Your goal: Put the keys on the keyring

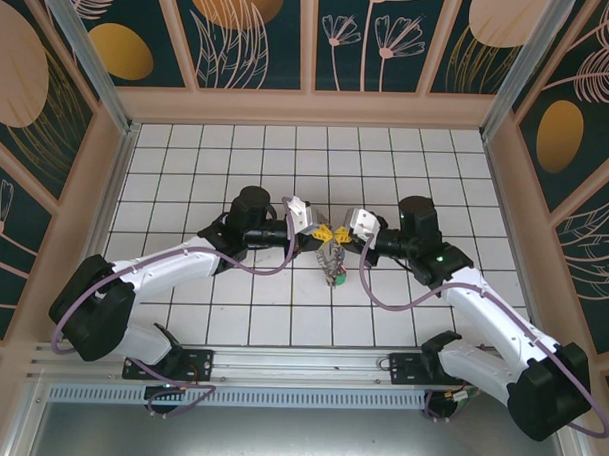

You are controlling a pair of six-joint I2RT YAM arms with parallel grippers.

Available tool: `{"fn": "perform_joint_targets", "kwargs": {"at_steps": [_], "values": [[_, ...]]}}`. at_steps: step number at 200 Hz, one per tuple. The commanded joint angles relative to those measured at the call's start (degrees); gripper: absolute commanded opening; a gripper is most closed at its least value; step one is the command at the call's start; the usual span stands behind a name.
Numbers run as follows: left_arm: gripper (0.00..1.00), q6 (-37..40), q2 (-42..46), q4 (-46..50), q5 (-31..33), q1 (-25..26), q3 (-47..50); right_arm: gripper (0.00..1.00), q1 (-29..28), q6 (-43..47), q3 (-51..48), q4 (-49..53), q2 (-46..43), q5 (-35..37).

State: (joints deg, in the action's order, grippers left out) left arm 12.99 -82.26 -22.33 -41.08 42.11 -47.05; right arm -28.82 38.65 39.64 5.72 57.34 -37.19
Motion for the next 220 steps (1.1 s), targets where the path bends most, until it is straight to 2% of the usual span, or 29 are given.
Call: {"fn": "perform_joint_targets", "kwargs": {"at_steps": [1, 40, 101, 125, 150, 184, 201, 220], "values": [[0.03, 2.0, -0.18, -0.98, -1.19, 0.54, -2.78, 0.0, -0.18, 0.81, 3.08, 1.31, -0.09, 0.28], [0.11, 5.59, -1.74, 6.8, 1.03, 0.56, -5.7, 0.0, -0.78, 0.85, 5.39, 4.91, 0.31, 1.9], [0.12, 7.18, -4.11, 10.89, 2.64, 0.6, -7.99, 0.0, -1.93, 0.81, 6.45, 5.27, 1.19, 2.63], [0.0, 7.62, -4.49, 11.41, 3.08, 0.56, -8.11, 0.0, -2.03, 0.81, 6.11, 5.1, 1.49, 3.25], [0.0, 6.91, -4.18, 8.96, 3.2, 0.56, -6.63, 0.0, -2.03, 0.82, 4.78, 4.45, 1.62, 4.45], [0.0, 3.45, -3.1, 0.72, 1.94, 0.55, -2.63, 0.0, -1.66, -0.05, 1.04, 1.46, 0.95, 4.66], [0.0, 1.62, -2.56, -3.92, 0.53, 0.57, -0.74, 0.1, -0.83, -1.29, -0.7, 0.02, 0.65, 3.56], [0.0, -0.46, -2.32, -8.16, -0.78, 0.59, 0.76, 0.12, 0.05, -2.76, -2.35, -1.64, 0.22, 1.44]]}}
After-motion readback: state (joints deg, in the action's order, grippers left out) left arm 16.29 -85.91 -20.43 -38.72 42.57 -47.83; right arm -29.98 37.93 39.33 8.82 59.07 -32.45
